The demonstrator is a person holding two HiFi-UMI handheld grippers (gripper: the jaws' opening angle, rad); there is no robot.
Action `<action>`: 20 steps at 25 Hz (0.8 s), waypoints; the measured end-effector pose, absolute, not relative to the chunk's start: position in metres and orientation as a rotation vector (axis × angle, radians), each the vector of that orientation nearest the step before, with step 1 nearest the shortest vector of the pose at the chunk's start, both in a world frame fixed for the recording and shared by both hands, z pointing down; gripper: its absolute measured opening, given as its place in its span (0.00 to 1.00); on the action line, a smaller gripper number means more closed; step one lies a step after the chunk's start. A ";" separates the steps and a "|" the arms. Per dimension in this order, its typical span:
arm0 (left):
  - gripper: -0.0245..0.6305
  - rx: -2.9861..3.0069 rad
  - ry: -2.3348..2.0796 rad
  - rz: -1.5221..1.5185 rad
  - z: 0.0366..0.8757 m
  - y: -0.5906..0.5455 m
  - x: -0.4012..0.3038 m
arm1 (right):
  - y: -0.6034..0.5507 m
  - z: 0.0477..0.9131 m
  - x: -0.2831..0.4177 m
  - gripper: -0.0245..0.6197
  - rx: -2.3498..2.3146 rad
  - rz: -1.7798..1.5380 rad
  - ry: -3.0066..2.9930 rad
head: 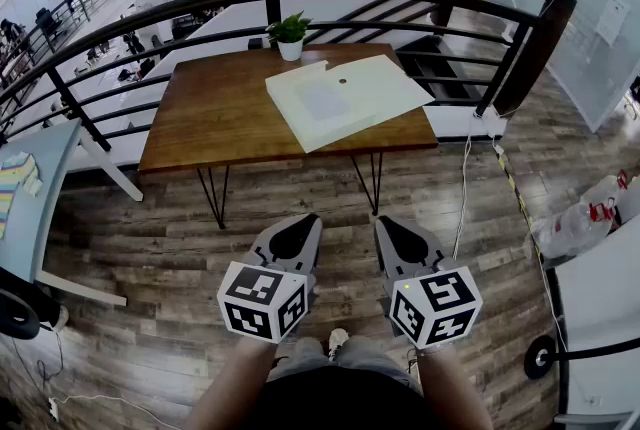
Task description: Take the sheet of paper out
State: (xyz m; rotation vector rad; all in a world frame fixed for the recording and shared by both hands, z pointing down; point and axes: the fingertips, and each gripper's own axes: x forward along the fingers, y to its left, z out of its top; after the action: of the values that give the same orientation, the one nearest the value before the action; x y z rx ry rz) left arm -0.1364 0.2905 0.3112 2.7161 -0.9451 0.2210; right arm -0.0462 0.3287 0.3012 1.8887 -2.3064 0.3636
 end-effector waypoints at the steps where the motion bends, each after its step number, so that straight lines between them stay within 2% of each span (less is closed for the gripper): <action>1: 0.07 2.704 -0.941 0.215 0.312 0.291 -0.137 | 0.330 0.303 -0.046 0.08 1.886 0.364 -2.302; 20: 0.07 2.671 -0.961 0.189 0.322 0.290 -0.119 | 0.332 0.311 -0.035 0.08 1.811 0.380 -2.386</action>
State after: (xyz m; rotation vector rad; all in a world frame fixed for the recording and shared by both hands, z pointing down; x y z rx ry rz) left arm -0.1193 0.2899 0.3219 2.6709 -0.9607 0.1891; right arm -0.0347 0.3317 0.3111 1.8108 -2.3862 0.3796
